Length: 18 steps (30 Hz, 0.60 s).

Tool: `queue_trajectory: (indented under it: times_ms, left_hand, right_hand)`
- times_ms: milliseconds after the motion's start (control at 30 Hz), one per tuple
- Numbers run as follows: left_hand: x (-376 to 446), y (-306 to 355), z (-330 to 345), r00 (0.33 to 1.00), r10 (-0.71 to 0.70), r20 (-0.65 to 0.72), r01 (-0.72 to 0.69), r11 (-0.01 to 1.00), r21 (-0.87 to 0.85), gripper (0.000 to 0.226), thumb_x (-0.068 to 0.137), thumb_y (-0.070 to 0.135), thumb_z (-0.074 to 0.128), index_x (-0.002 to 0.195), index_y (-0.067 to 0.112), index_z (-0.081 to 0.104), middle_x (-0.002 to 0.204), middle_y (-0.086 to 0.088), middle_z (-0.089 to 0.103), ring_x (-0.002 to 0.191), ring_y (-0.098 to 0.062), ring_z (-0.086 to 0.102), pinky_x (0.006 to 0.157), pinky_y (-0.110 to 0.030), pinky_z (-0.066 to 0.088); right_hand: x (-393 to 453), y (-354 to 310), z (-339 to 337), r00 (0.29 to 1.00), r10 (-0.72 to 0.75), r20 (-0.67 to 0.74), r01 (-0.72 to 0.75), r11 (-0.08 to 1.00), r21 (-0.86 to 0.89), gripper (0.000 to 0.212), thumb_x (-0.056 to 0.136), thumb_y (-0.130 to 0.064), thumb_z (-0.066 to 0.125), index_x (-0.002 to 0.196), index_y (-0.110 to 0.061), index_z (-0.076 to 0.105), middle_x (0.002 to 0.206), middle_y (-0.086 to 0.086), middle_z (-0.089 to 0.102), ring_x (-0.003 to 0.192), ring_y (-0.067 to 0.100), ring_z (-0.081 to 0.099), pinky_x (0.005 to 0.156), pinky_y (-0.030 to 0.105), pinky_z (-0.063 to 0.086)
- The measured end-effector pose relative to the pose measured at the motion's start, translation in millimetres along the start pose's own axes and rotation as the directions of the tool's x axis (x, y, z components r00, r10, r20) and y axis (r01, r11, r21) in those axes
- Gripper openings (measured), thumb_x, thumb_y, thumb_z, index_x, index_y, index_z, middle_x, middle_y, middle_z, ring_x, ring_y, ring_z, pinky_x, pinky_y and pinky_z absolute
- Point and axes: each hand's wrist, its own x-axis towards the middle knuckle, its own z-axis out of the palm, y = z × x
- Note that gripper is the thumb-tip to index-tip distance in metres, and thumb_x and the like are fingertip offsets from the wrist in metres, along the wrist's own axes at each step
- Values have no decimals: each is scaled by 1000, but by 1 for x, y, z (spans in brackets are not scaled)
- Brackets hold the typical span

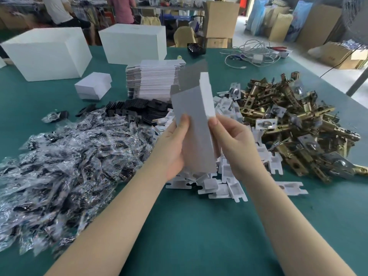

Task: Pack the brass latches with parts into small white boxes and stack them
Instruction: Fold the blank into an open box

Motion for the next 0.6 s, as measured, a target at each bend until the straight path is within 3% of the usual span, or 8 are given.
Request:
queue_trajectory:
  times_ms: [67, 167, 267, 333, 467, 600]
  left_hand:
    - [0, -4, -5, 1000, -16, 6, 16, 999, -44, 61, 84, 45, 55, 135, 12, 57, 130, -11, 66, 118, -26, 63, 103, -48, 51]
    - [2, -7, -9, 1000, -2, 21, 4, 998, -69, 56, 83, 46, 55, 128, 13, 60, 118, -6, 71, 106, -19, 68, 94, -41, 57]
    - [1, -7, -9, 999, 0, 32, 3, 997, -79, 54, 85, 47, 56, 127, 14, 60, 118, -7, 72, 105, -19, 70, 86, -38, 59]
    - [1, -6, -10, 999, -1, 53, 5, 997, -71, 53, 85, 49, 57, 127, 16, 60, 123, -8, 70, 111, -22, 68, 86, -40, 58]
    - [-1, -2, -11, 993, -14, 116, 17, 999, -27, 63, 83, 56, 57, 133, 17, 56, 130, -9, 67, 119, -25, 64, 89, -43, 57]
    - [-5, 0, -8, 992, -48, 118, 49, 999, -13, 61, 87, 53, 53, 134, 13, 57, 129, -9, 68, 118, -26, 65, 87, -44, 59]
  right_hand:
    - [-4, 1, 6, 999, 9, -39, -8, 1000, 27, 24, 91, -35, 62, 108, -24, 74, 88, -8, 76, 68, 0, 65, 51, 12, 47]
    - [-6, 0, 10, 996, 53, -69, -48, 996, 71, 23, 81, -43, 64, 96, -33, 77, 86, -7, 76, 67, 1, 66, 50, 13, 48]
    - [-3, -2, 8, 987, 129, -91, -121, 988, 94, 21, 79, -46, 65, 85, -32, 79, 82, -2, 74, 66, 10, 62, 48, 20, 45]
    - [-1, -2, 5, 980, 179, -86, -167, 977, 134, 25, 79, -47, 66, 82, -26, 79, 79, 7, 68, 66, 20, 55, 54, 22, 39]
    - [1, -4, -2, 971, 234, -39, -213, 932, 294, 23, 79, -37, 65, 65, -23, 77, 55, -9, 64, 44, 1, 53, 42, 12, 39]
    - [2, -2, -5, 964, 262, -48, -227, 903, 365, 19, 76, -34, 69, 80, -19, 80, 86, -1, 76, 74, 8, 70, 59, 20, 54]
